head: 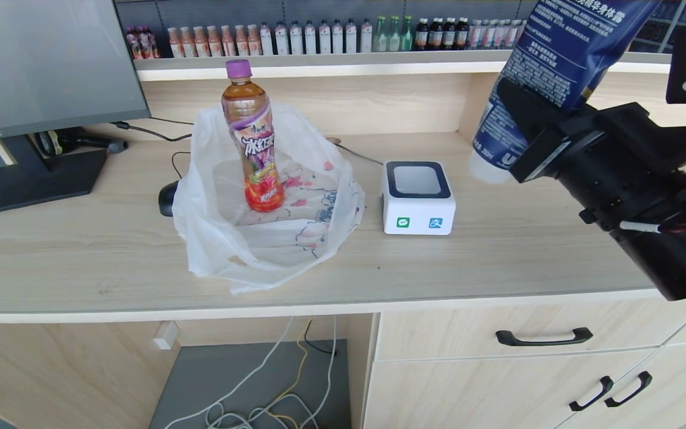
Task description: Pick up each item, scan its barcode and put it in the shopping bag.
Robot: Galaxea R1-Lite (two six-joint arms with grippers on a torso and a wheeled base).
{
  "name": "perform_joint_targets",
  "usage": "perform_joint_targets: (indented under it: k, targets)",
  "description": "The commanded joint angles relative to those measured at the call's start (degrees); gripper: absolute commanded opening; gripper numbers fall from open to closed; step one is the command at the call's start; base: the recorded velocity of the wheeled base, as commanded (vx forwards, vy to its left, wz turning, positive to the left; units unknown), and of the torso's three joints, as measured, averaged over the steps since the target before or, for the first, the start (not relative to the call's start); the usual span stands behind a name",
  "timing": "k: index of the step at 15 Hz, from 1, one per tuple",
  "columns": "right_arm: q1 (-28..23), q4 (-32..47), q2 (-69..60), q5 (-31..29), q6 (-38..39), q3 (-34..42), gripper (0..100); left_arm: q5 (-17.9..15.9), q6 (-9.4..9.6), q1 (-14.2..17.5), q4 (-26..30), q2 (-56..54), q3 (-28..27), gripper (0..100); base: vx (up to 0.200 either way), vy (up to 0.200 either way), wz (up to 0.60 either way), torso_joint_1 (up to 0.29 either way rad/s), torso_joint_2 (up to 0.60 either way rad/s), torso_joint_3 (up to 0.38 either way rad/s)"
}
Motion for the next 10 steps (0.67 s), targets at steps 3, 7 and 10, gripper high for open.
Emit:
perform_joint_targets:
  k: [3, 7, 10]
  targets:
    - [-0.18, -0.85, -1.05, -0.28, 3.91, 1.05, 0, 0.0, -0.09, 0.02, 0.0, -0.02, 0.0, 0, 0.0, 0.0, 0.0, 0.0, 0.0, 0.0]
    - [0.09, -1.46, -1.05, -4.41, 5.58, 1.93, 0, 0.0, 0.0, 0.02, 0.0, -0.02, 0.0, 0, 0.0, 0.05, 0.0, 0.001, 0.0, 0.001]
    - [0.09, -1.55, -1.4, -4.41, 5.5, 2.37, 0, 0.0, -0.09, 0.02, 0.0, -0.02, 0.0, 0, 0.0, 0.2, 0.0, 0.001, 0.0, 0.002]
